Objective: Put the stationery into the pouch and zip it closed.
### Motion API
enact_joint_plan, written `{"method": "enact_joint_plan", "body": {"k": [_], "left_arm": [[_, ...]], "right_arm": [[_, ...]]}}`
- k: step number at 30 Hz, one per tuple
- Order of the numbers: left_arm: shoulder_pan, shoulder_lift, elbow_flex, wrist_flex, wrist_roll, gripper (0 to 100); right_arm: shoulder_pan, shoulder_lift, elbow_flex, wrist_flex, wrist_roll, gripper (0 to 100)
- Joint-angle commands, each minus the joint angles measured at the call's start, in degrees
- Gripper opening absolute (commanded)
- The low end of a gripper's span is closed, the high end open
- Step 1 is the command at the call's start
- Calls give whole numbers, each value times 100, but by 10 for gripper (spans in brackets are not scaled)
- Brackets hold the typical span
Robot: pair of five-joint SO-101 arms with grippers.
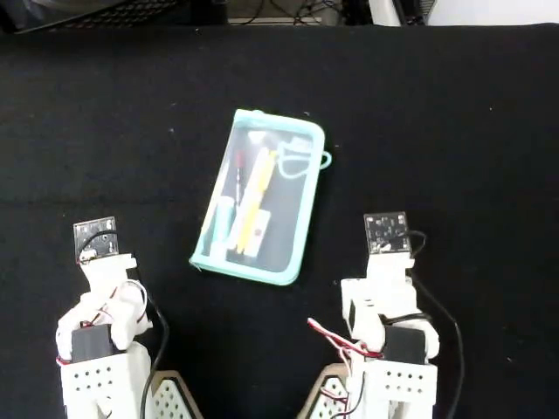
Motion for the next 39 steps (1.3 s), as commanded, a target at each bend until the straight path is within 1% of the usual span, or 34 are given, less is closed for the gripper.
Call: {"method": "enact_joint_plan", "body": {"k": [1, 6, 11, 17, 20, 39], "left_arm": [[-48, 18, 4, 9, 44, 30], [-48, 18, 4, 9, 44, 30], [-48, 18, 4, 9, 44, 30], [-48, 18, 4, 9, 44, 30], [-48, 18, 4, 9, 44, 30], [-48, 18, 13, 9, 44, 30]], "right_arm": [[97, -57, -22, 35, 0, 13], [70, -198, -66, 141, 0, 15], [70, -752, -365, 492, -9, 15], [62, -699, -338, 475, 0, 15], [62, -646, -40, 360, 0, 14], [88, -655, -57, 360, 0, 15]]}}
